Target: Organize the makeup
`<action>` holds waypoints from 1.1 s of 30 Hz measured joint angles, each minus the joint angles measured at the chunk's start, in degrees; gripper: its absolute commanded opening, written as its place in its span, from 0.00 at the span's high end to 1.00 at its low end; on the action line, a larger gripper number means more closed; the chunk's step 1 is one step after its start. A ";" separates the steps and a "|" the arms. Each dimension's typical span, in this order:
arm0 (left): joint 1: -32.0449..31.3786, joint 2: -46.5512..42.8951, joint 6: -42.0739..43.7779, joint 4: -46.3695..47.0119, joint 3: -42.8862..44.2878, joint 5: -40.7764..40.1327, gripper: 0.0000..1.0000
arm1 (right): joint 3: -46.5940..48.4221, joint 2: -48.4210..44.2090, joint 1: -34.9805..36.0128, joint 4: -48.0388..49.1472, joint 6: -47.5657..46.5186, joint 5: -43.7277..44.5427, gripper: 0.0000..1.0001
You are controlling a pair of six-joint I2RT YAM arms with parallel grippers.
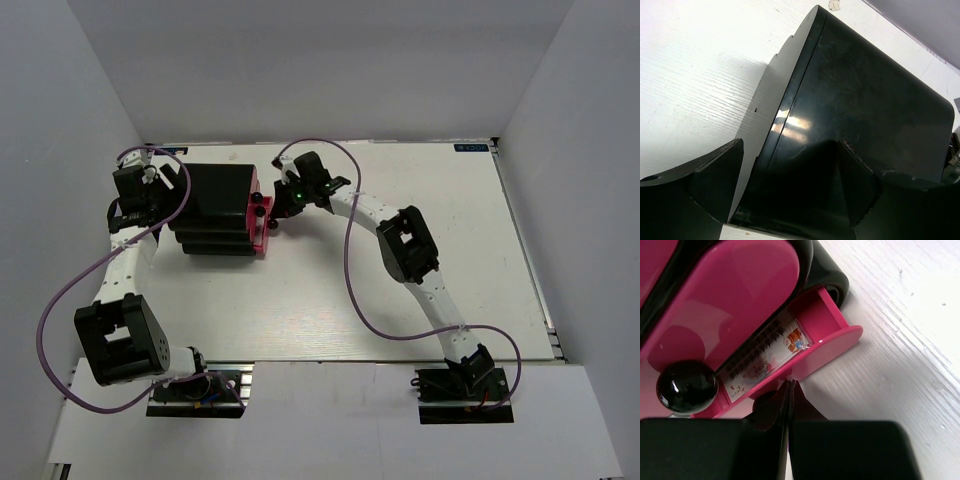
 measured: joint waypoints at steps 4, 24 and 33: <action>0.00 0.09 0.00 0.13 0.00 0.44 0.15 | 1.33 1.57 0.02 1.70 2.69 -2.12 1.00; 0.22 0.20 0.39 0.39 0.00 0.48 0.15 | 1.57 5.73 -0.33 13.60 16.02 -12.37 1.00; 0.79 0.20 -1.07 0.02 0.00 -1.18 0.02 | -3.80 3.06 -1.40 12.20 11.06 -10.45 0.68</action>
